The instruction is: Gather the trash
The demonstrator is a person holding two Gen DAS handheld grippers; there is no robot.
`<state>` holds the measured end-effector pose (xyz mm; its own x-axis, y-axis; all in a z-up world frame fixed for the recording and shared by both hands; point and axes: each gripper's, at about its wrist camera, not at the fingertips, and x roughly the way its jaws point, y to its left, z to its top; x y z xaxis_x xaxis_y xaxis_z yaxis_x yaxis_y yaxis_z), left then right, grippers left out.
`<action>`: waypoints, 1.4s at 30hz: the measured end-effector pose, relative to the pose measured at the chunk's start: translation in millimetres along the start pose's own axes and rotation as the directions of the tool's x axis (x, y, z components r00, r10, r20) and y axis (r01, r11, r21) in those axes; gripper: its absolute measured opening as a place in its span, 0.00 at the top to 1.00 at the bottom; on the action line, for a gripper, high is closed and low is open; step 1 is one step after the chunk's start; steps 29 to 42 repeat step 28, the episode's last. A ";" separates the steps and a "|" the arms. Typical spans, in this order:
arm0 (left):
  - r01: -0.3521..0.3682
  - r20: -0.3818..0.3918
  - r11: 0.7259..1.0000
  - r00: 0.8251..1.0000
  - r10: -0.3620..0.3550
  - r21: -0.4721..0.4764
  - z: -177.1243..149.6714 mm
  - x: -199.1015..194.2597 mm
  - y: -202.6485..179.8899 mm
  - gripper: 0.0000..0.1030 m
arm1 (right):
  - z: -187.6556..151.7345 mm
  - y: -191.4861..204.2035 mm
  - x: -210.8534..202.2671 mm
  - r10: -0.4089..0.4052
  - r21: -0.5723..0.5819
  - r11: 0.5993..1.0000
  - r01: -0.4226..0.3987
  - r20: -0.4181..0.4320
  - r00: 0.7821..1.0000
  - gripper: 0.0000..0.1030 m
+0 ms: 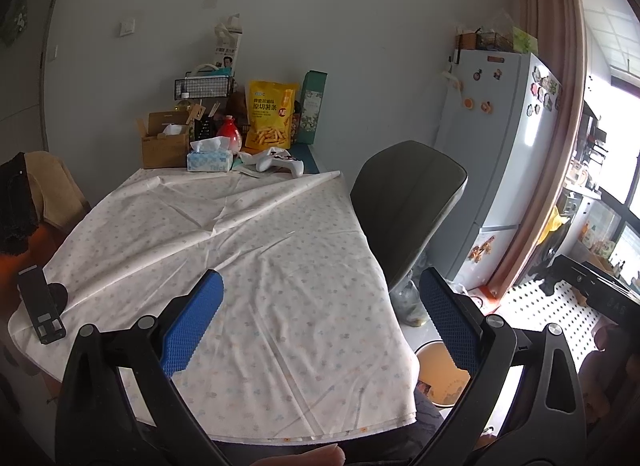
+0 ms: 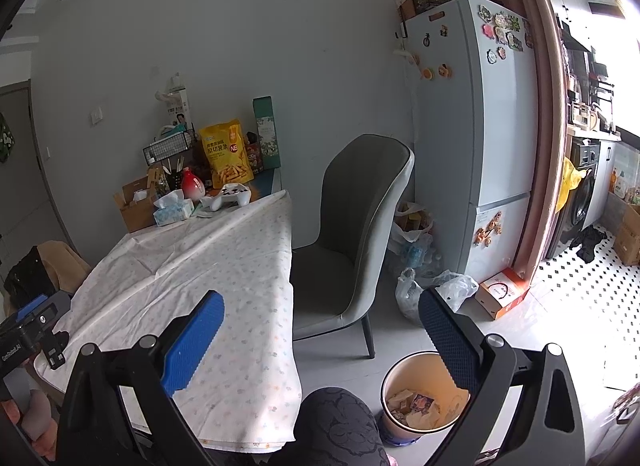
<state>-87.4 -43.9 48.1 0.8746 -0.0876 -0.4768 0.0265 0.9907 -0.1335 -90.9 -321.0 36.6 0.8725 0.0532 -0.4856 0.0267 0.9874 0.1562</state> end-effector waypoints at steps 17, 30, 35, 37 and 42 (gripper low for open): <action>-0.014 -0.011 1.000 1.000 0.014 0.002 -6.5 4.6 1.6 0.05 | -6.3 5.2 6.8 -0.001 -0.018 1.000 0.001 -0.018 1.000 0.07; -0.147 -0.099 0.988 0.985 0.143 -0.037 -24.1 49.5 36.9 0.05 | -24.6 12.5 48.9 0.018 -0.064 0.998 -0.025 -0.105 0.994 0.07; -0.147 -0.099 0.988 0.985 0.143 -0.037 -24.1 49.5 36.9 0.05 | -24.6 12.5 48.9 0.018 -0.064 0.998 -0.025 -0.105 0.994 0.07; -0.147 -0.099 0.988 0.985 0.143 -0.037 -24.1 49.5 36.9 0.05 | -24.6 12.5 48.9 0.018 -0.064 0.998 -0.025 -0.105 0.994 0.07; -0.147 -0.099 0.988 0.985 0.143 -0.037 -24.1 49.5 36.9 0.05 | -24.6 12.5 48.9 0.018 -0.064 0.998 -0.025 -0.105 0.994 0.07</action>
